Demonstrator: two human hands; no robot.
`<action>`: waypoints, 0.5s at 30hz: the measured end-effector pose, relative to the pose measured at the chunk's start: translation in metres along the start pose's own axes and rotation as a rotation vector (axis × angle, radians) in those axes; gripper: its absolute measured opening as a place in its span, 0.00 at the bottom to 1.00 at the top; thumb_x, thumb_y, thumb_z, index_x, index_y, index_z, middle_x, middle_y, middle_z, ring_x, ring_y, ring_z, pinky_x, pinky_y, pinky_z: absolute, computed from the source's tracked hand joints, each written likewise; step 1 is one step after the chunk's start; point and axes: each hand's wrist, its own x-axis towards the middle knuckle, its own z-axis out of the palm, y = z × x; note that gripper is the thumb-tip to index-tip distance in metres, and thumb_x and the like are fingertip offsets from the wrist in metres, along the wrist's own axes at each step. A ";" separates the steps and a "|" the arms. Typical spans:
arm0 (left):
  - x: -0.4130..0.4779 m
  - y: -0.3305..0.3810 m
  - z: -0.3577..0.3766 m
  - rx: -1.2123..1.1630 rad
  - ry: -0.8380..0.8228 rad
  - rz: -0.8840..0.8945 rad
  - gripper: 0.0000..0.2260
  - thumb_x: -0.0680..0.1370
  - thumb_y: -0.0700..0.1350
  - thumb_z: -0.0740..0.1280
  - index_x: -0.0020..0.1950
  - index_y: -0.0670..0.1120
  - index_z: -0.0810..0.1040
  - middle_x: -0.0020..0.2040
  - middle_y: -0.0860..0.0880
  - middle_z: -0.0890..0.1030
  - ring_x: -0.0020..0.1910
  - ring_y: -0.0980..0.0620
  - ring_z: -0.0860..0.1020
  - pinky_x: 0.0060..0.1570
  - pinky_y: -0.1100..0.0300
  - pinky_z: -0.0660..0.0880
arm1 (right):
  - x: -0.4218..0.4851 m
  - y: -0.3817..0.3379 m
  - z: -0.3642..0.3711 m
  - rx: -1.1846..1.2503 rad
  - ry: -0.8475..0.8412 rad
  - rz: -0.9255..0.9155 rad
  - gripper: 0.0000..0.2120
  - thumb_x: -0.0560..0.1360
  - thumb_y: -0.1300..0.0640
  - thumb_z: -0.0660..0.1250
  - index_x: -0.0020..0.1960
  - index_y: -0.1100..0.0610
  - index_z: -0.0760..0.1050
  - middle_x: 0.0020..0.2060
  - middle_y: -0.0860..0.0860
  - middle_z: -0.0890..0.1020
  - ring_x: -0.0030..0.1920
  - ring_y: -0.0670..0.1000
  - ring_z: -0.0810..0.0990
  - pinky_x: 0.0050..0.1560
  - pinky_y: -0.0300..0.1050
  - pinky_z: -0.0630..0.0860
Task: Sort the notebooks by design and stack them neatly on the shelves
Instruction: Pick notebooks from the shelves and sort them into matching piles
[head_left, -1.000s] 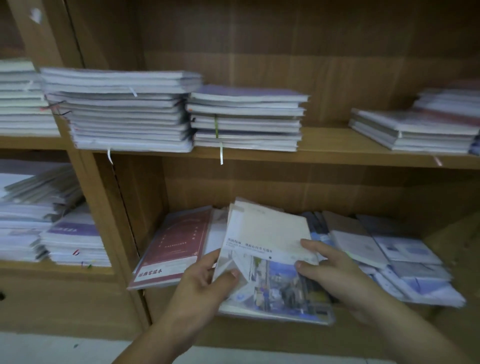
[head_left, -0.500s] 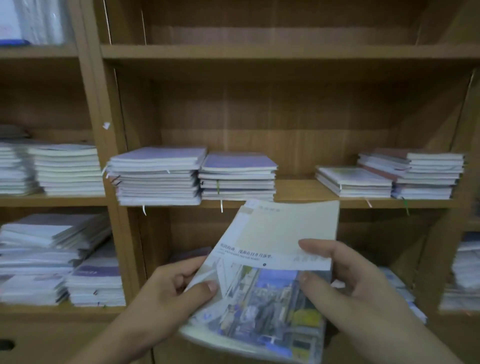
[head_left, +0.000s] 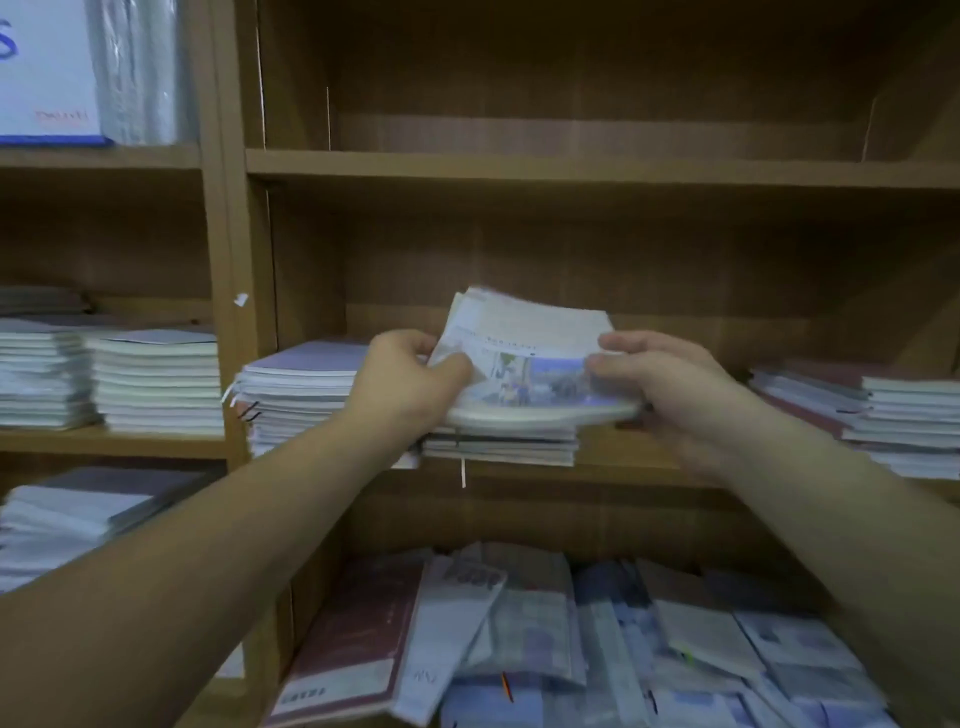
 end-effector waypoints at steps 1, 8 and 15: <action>0.016 -0.002 0.006 0.014 0.036 -0.045 0.11 0.75 0.49 0.71 0.41 0.41 0.81 0.35 0.49 0.80 0.36 0.49 0.80 0.35 0.56 0.76 | 0.011 -0.006 0.001 -0.002 -0.037 0.006 0.21 0.69 0.59 0.79 0.60 0.51 0.79 0.54 0.53 0.84 0.51 0.53 0.86 0.44 0.50 0.83; 0.035 -0.013 0.006 0.381 -0.162 -0.024 0.28 0.71 0.69 0.71 0.40 0.42 0.78 0.32 0.47 0.76 0.33 0.49 0.78 0.31 0.56 0.70 | 0.041 0.018 0.008 -0.350 -0.107 0.014 0.30 0.62 0.58 0.84 0.62 0.51 0.80 0.58 0.47 0.79 0.56 0.50 0.79 0.55 0.47 0.79; 0.026 -0.017 0.001 0.823 -0.147 0.315 0.27 0.68 0.76 0.67 0.40 0.51 0.76 0.34 0.51 0.76 0.36 0.52 0.76 0.32 0.53 0.72 | 0.050 0.038 0.003 -0.370 -0.009 -0.120 0.29 0.61 0.49 0.85 0.60 0.50 0.82 0.55 0.43 0.79 0.52 0.49 0.81 0.41 0.37 0.77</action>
